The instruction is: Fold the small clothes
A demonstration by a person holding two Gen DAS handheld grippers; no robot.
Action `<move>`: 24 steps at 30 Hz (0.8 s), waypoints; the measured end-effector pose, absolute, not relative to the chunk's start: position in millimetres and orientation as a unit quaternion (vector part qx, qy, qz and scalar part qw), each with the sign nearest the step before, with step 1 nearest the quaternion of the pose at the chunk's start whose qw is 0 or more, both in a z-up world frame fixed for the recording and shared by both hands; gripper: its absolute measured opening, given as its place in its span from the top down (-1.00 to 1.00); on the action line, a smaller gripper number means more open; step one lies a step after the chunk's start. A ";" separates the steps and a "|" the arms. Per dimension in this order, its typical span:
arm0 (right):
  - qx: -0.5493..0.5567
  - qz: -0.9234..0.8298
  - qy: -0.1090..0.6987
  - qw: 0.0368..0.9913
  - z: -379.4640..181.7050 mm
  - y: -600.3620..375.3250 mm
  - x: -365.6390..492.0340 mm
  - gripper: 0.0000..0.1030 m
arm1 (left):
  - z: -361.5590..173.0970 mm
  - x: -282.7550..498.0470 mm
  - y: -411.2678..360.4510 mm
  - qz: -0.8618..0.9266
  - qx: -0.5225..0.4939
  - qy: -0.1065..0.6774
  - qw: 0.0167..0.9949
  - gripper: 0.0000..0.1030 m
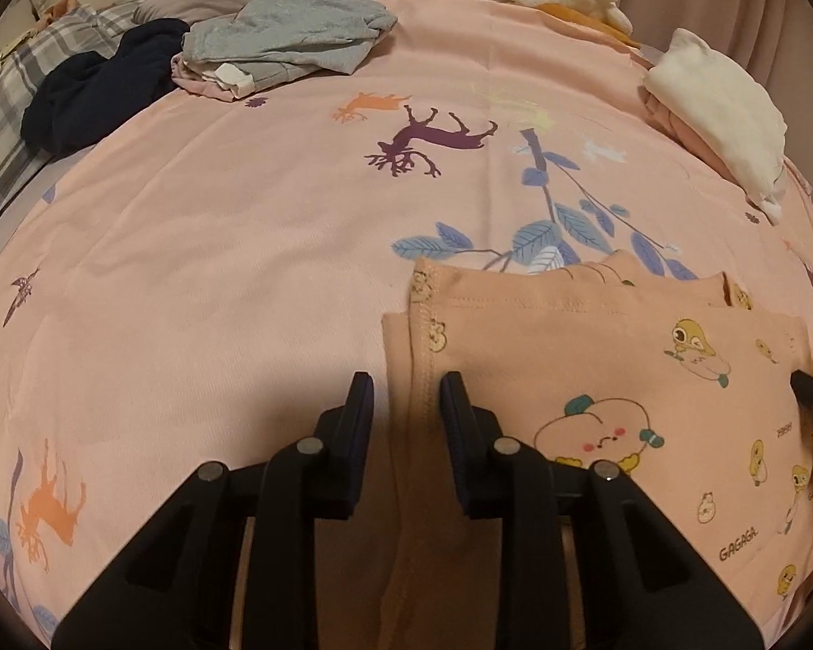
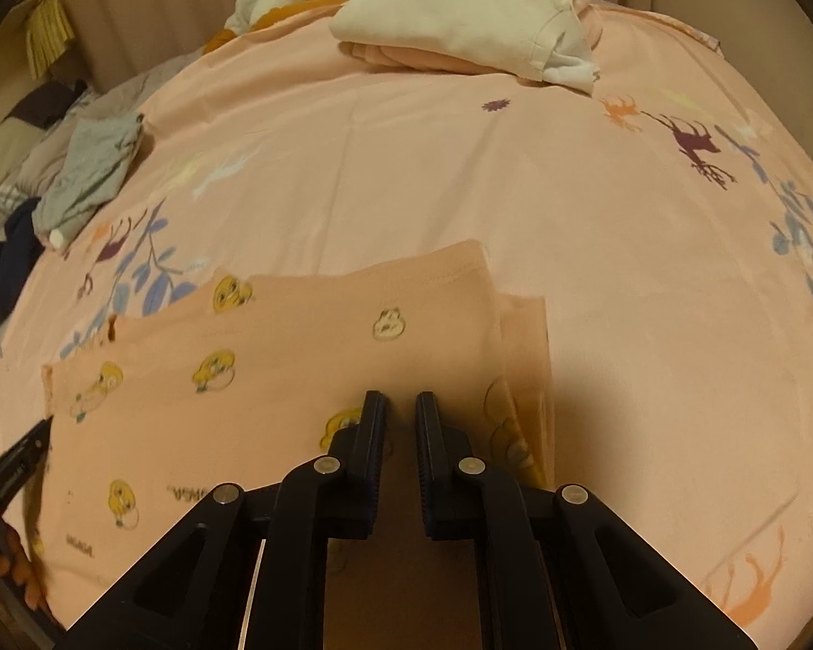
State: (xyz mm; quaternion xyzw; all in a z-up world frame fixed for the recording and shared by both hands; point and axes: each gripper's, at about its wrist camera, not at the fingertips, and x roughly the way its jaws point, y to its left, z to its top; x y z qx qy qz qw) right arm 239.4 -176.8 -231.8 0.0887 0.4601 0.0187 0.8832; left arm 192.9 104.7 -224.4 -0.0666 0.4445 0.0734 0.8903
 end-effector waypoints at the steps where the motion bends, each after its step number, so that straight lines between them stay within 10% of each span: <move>1: 0.098 0.018 0.460 0.882 -232.6 -180.5 241.1 1.00 | -223.0 191.5 106.9 0.075 -0.073 0.444 0.890 0.46; 17: 0.105 0.035 0.450 0.886 -235.0 -198.1 144.8 1.00 | -222.2 117.5 108.2 0.062 -0.069 0.451 0.888 0.44; 24: 0.125 0.019 0.441 0.889 -207.9 -207.2 118.5 1.00 | -213.4 49.5 147.2 0.045 -0.241 0.498 0.832 0.41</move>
